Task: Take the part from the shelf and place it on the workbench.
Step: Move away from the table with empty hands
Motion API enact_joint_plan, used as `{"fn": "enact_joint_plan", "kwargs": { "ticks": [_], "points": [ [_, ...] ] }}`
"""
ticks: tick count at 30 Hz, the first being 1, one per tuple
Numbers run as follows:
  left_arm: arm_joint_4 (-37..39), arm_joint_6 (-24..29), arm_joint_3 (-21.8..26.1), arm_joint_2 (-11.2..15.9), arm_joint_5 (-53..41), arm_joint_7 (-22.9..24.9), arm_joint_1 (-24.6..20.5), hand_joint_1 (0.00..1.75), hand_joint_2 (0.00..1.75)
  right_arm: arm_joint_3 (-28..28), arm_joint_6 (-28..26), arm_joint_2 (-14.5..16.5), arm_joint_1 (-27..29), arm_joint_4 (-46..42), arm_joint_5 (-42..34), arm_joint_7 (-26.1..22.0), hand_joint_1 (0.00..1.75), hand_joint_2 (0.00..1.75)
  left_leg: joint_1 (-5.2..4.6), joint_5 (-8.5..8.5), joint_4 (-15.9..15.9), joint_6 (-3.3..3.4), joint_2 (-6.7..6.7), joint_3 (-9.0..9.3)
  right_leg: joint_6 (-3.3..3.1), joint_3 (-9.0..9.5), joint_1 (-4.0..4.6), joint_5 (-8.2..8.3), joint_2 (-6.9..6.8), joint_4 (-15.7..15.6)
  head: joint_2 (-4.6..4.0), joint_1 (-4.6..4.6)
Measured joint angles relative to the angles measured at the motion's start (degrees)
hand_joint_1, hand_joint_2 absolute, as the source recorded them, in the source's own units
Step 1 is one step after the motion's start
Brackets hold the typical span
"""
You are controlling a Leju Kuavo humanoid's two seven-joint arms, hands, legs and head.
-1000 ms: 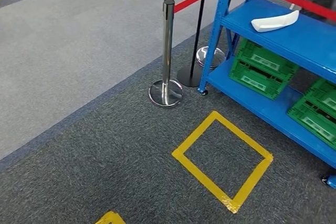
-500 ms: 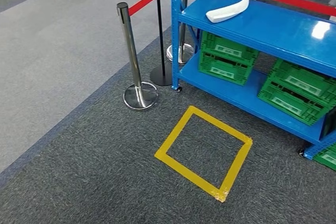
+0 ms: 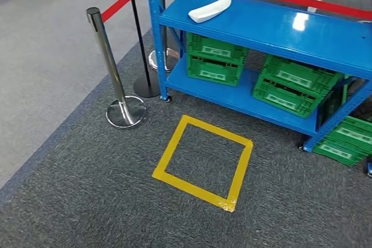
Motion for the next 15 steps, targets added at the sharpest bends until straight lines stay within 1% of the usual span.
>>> {"fn": "enact_joint_plan", "kwargs": {
  "ticks": [1, 2, 3, 4, 5, 6, 7, 8, 9, 10, 11, 12, 13, 14, 15],
  "points": [
    [0.0, 0.01, 0.14, -0.03, 0.02, -0.01, -0.01, 0.0, 0.0, 0.01, 0.0, -0.02, 0.01, -0.01, 0.05, 0.0, 0.0, 0.0, -0.01, -0.11, 0.03, -0.11, 0.89, 0.07, 0.2, -0.35, -0.1, 0.36, -0.31, 0.73, 0.0, 0.01],
    [0.0, 0.03, 0.27, -0.06, 0.03, -0.01, -0.07, 0.0, 0.0, 0.02, -0.01, -0.03, 0.04, -0.01, 0.09, 0.04, 0.0, 0.0, 0.02, -0.24, 0.06, -0.25, 1.65, 0.2, 0.32, 0.5, -0.18, 1.71, -0.61, -0.8, 0.0, 0.03],
    [0.0, 0.03, 0.37, -0.1, 0.02, -0.01, -0.14, 0.0, 0.0, 0.03, -0.01, -0.05, 0.07, -0.01, 0.07, 0.07, 0.0, 0.0, 0.06, -0.42, 0.12, -0.47, 2.34, 0.41, 0.38, 2.57, -0.23, 3.76, -1.28, -4.54, 0.0, 0.04],
    [0.0, -0.02, 0.46, -0.13, 0.02, -0.05, -0.2, 0.0, 0.0, 0.04, 0.01, -0.07, 0.04, -0.01, 0.03, 0.09, 0.0, 0.0, -0.01, -0.65, 0.21, -0.75, 2.94, 0.65, 0.35, 4.89, -0.14, 5.29, -2.74, -8.8, 0.0, 0.1],
    [0.0, -0.08, 0.57, -0.12, 0.02, -0.09, -0.22, 0.0, 0.0, 0.05, 0.02, -0.08, 0.0, 0.0, -0.05, 0.1, 0.0, 0.0, -0.14, -0.93, 0.35, -1.11, 3.46, 0.84, 0.08, 6.9, -0.05, 6.35, -3.77, -12.27, 0.0, 0.14],
    [0.0, -0.14, 0.66, -0.09, 0.01, -0.13, -0.29, 0.0, 0.0, 0.05, 0.04, -0.09, -0.02, 0.01, -0.1, 0.08, 0.0, 0.0, -0.31, -1.17, 0.47, -1.45, 3.97, 1.0, -0.25, 8.18, 0.08, 6.81, -4.54, -14.5, 0.0, 0.1],
    [0.0, -0.18, 0.74, -0.05, 0.02, -0.14, -0.36, 0.0, 0.0, 0.05, 0.05, -0.09, -0.02, 0.01, -0.1, 0.07, 0.0, 0.0, -0.46, -1.33, 0.56, -1.75, 4.44, 1.14, -0.64, 8.49, 0.24, 6.65, -4.76, -15.12, 0.0, 0.03],
    [0.0, -0.2, 0.78, -0.04, 0.02, -0.1, -0.46, 0.0, 0.0, 0.05, 0.05, -0.09, 0.05, 0.02, -0.11, 0.07, 0.0, 0.0, -0.49, -1.44, 0.59, -2.01, 4.96, 1.28, -1.11, 8.31, 0.27, 6.7, -3.97, -15.02, 0.0, -0.08],
    [0.0, -0.26, 0.8, -0.03, 0.02, -0.05, -0.58, 0.0, 0.0, 0.06, 0.05, -0.09, 0.14, 0.02, -0.13, 0.07, 0.0, 0.0, -0.4, -1.65, 0.66, -2.33, 5.14, 1.45, -1.52, 8.22, 0.2, 6.74, -3.36, -15.01, 0.0, -0.18],
    [0.0, -0.34, 0.82, -0.05, 0.03, -0.02, -0.66, 0.0, 0.0, 0.06, 0.04, -0.09, 0.22, 0.03, -0.15, 0.08, 0.0, 0.0, -0.28, -2.22, 1.15, -2.68, 4.41, 1.46, -1.92, 8.22, 0.12, 6.83, -2.77, -15.03, 0.0, -0.28],
    [0.0, -0.44, 0.82, -0.09, 0.03, -0.01, -0.69, 0.0, 0.0, 0.06, 0.02, -0.09, 0.24, 0.03, -0.18, 0.13, 0.0, 0.0, -0.15, -3.39, 2.57, -2.97, 3.06, 1.01, -2.32, 8.29, 0.02, 6.98, -2.17, -15.11, 0.0, -0.48],
    [0.0, -0.51, 0.83, -0.11, 0.03, -0.02, -0.68, 0.0, 0.0, 0.05, -0.02, -0.09, 0.18, 0.02, -0.2, 0.19, 0.0, 0.0, -0.04, -5.12, 5.23, -3.19, 1.33, -0.05, -2.64, 8.48, -0.07, 7.16, -1.54, -15.19, 0.0, -0.73],
    [0.0, -0.54, 0.84, -0.11, 0.03, -0.02, -0.62, 0.0, 0.0, 0.05, -0.05, -0.09, 0.09, 0.02, -0.2, 0.24, 0.0, 0.0, -0.02, -7.13, 9.04, -3.22, -0.23, -1.73, -2.84, 8.43, 0.0, 7.26, -0.86, -15.18, 0.0, -0.99],
    [0.0, -0.54, 0.87, -0.08, 0.02, -0.02, -0.49, 0.0, 0.0, 0.05, -0.07, -0.09, 0.01, 0.02, -0.19, 0.29, 0.0, 0.0, -0.02, -8.85, 13.21, -3.18, -1.01, -3.7, -3.0, 8.39, 0.1, 7.33, -0.07, -15.17, 0.0, -1.2],
    [0.0, -0.52, 0.91, -0.04, 0.01, -0.01, -0.35, 0.0, 0.0, 0.06, -0.08, -0.09, -0.03, 0.03, -0.21, 0.29, 0.0, 0.0, -0.05, -9.7, 16.45, -3.08, -1.31, -5.38, -3.09, 8.4, 0.21, 7.35, 0.83, -15.16, 0.0, -1.32]
  ]
}}
